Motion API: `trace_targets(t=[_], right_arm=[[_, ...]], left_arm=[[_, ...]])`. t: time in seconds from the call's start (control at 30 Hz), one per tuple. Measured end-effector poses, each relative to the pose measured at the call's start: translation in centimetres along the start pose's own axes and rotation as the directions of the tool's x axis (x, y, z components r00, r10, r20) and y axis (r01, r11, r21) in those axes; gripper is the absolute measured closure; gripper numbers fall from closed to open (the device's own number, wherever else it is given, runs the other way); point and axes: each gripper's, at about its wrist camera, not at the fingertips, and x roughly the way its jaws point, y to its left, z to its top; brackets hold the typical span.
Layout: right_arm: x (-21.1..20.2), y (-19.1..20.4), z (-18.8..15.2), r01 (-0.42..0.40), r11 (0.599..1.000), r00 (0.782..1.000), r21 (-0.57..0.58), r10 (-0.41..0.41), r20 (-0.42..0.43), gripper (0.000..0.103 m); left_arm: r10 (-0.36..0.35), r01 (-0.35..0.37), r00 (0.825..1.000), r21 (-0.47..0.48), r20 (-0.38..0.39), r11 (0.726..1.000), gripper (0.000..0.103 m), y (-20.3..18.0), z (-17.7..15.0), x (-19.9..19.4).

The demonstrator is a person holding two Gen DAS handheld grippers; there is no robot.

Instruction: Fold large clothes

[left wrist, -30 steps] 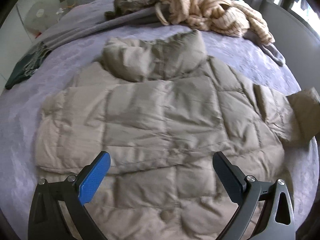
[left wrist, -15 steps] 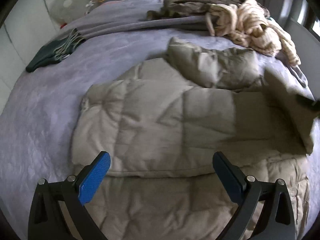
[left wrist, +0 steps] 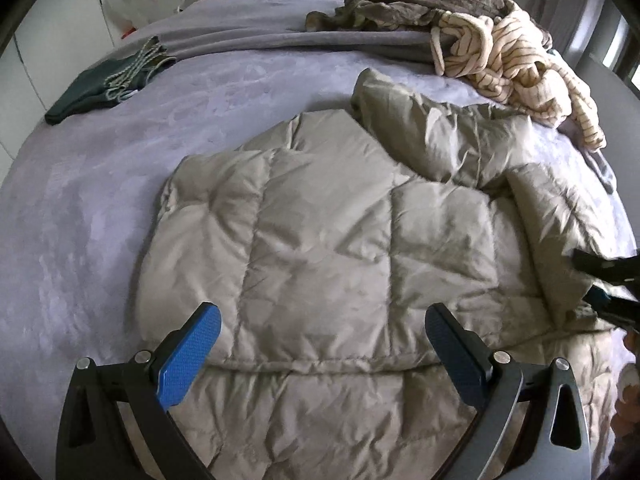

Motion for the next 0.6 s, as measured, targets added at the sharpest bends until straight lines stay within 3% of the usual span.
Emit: trace_targets(t=[0.17, 0.2, 0.27, 0.33, 0.43, 0.6], right_arm=[[-3.9, -2.9, 1.0, -0.058, 0.984, 0.986, 0.168, 0.029, 0.165, 0.037], [-4.0, -3.6, 1.6, -0.067, 0.977, 0.983, 0.204, 0.029, 0.181, 0.043], [-4.0, -3.2, 2.7, -0.055, 0.975, 0.978, 0.214, 0.009, 0.208, 0.082], [-3.7, -1.4, 3.6, -0.041, 0.987, 0.976, 0.155, 0.006, 0.219, 0.087], [-2.5, 3.7, 3.8, -0.009, 0.999, 0.979, -0.037, 0.016, 0.202, 0.089], [2.2, 11.7, 0.8, 0.085, 0.927, 0.993, -0.364, -0.048, 0.11, 0.089]], left_arm=[[-0.042, 0.042, 0.999, -0.022, 0.004, 0.999, 0.001, 0.8, 1.1, 0.3], [-0.054, 0.054, 0.999, -0.029, 0.005, 0.998, 0.001, 1.1, 1.3, 0.3], [-0.08, 0.08, 0.997, -0.044, 0.002, 0.996, 0.001, 1.9, 1.7, 0.3], [-0.104, 0.104, 0.995, -0.054, 0.008, 0.993, 0.001, 2.8, 1.9, 0.1], [-0.144, 0.145, 0.989, -0.071, 0.018, 0.987, 0.001, 4.1, 1.9, -0.3], [-0.249, 0.25, 0.968, -0.156, 0.027, 0.956, 0.001, 6.7, 2.1, -0.4]])
